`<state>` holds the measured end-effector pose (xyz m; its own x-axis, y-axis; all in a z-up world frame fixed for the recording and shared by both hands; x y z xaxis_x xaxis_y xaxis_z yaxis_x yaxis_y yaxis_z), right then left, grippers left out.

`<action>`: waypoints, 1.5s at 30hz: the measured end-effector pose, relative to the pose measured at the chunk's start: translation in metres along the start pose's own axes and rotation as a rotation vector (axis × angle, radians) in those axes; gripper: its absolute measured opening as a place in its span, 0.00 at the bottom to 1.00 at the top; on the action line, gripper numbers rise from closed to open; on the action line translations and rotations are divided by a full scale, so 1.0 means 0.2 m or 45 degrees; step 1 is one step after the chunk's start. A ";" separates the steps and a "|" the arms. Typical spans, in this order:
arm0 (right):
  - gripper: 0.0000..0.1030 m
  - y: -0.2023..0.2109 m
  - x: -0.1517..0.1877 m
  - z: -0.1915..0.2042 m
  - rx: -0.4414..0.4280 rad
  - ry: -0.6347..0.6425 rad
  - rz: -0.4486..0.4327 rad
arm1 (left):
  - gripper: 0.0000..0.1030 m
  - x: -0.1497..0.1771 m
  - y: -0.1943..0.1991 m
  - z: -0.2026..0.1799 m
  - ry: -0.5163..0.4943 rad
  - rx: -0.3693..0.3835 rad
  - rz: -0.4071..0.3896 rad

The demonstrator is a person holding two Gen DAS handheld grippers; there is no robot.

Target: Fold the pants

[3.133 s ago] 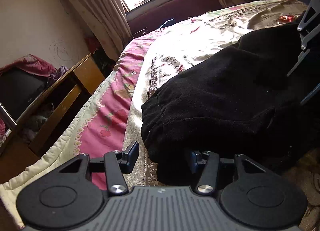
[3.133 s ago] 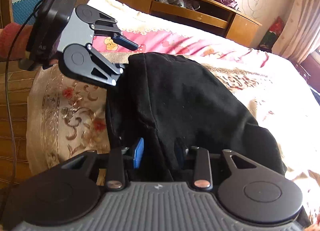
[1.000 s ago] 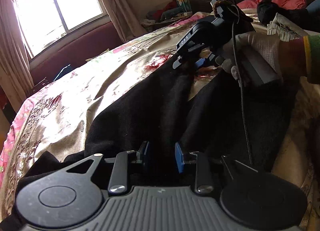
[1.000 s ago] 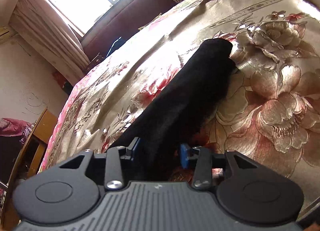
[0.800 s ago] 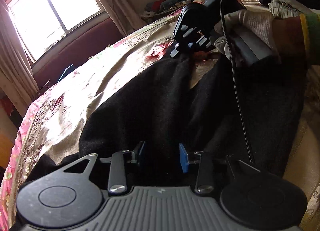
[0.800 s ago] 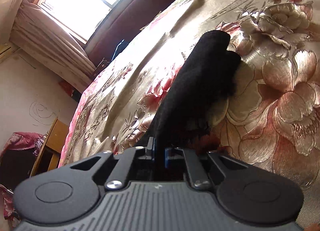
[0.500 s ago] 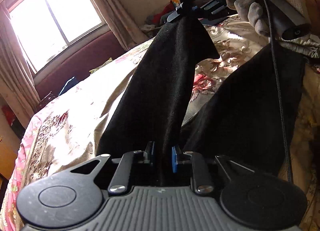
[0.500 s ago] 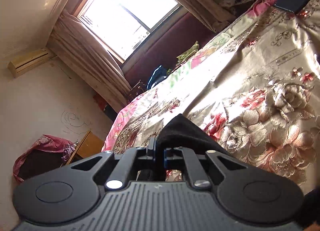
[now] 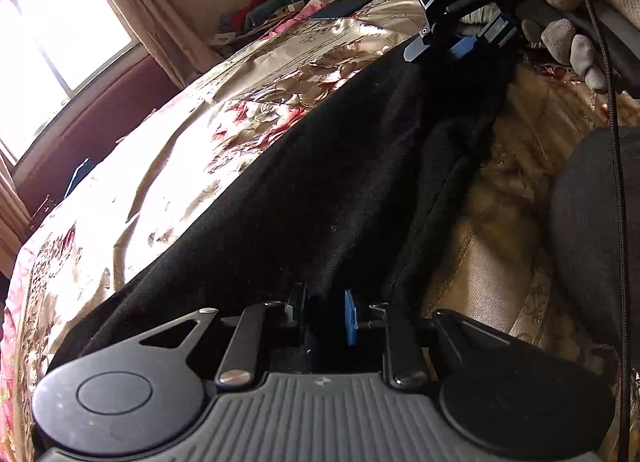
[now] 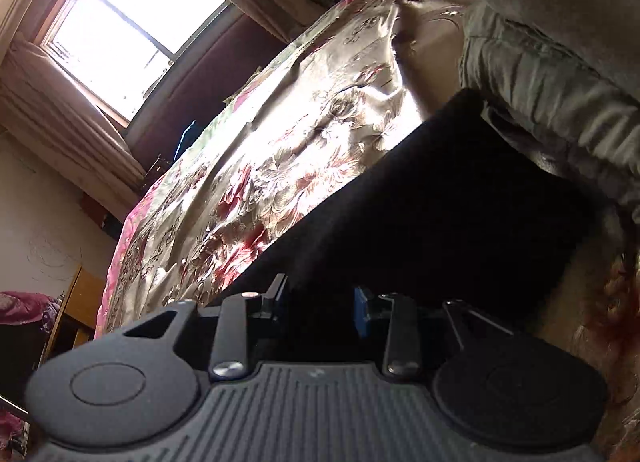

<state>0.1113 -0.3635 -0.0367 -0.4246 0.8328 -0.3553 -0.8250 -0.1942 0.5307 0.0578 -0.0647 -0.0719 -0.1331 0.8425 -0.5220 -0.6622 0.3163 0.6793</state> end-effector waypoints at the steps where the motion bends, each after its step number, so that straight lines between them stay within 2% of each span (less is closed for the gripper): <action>1: 0.34 0.01 -0.01 -0.02 -0.008 -0.019 -0.030 | 0.35 -0.01 0.00 0.00 0.005 0.000 -0.001; 9: 0.37 0.12 -0.07 -0.15 0.024 -0.076 -0.134 | 0.42 -0.09 -0.06 -0.01 0.014 0.002 -0.034; 14: 0.37 0.10 -0.06 -0.21 -0.047 -0.194 -0.025 | 0.46 -0.16 -0.16 -0.06 -0.121 -0.079 -0.029; 18: 0.44 0.03 0.01 -0.13 -0.147 -0.172 0.096 | 0.46 -0.21 -0.21 -0.04 -0.159 -0.103 -0.007; 20: 0.44 -0.01 0.05 -0.10 -0.161 -0.141 0.144 | 0.43 -0.22 -0.22 -0.01 -0.149 -0.107 -0.003; 22: 0.44 -0.04 0.08 -0.09 -0.163 -0.124 0.162 | 0.34 -0.24 -0.21 0.02 -0.110 -0.099 -0.021; 25: 0.47 -0.04 0.08 -0.09 -0.217 -0.181 0.199 | 0.28 -0.25 -0.18 0.09 0.007 -0.074 -0.043; 28: 0.53 -0.05 0.11 -0.10 -0.260 -0.229 0.250 | 0.26 -0.26 -0.13 0.16 0.139 -0.021 -0.074; 31: 0.55 -0.08 0.13 -0.09 -0.286 -0.253 0.279 | 0.26 -0.26 -0.08 0.22 0.209 0.003 -0.100; 34: 0.55 -0.11 0.08 -0.08 -0.339 -0.333 0.231 | 0.25 -0.27 -0.03 0.24 0.217 0.007 -0.121; 36: 0.54 -0.11 0.03 -0.07 -0.361 -0.375 0.155 | 0.25 -0.27 -0.02 0.24 0.200 0.007 -0.120; 38: 0.47 -0.09 -0.02 -0.08 -0.373 -0.405 0.073 | 0.25 -0.26 -0.02 0.24 0.193 0.011 -0.115; 40: 0.19 -0.06 -0.07 -0.09 -0.345 -0.425 0.005 | 0.25 -0.26 -0.03 0.23 0.194 0.015 -0.112; 42: 0.11 -0.02 -0.12 -0.10 -0.310 -0.417 -0.049 | 0.25 -0.25 -0.04 0.23 0.204 0.022 -0.116; 45: 0.05 0.01 -0.18 -0.10 -0.262 -0.373 -0.113 | 0.25 -0.25 -0.04 0.23 0.209 0.027 -0.125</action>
<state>0.1172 -0.4034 -0.0375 -0.2477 0.9584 -0.1416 -0.9242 -0.1899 0.3314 0.1029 -0.0893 -0.0277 -0.1884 0.7254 -0.6620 -0.6623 0.4039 0.6310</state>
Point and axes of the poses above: each gripper's, at about its wrist camera, not at the fingertips, and y roughly against the way its jaws point, z to its left, x to its underside, the point moved 4 cm from there along -y, roughly the way its jaws point, and after that the axes turned 13 degrees about -y, right-handed, at the moved point
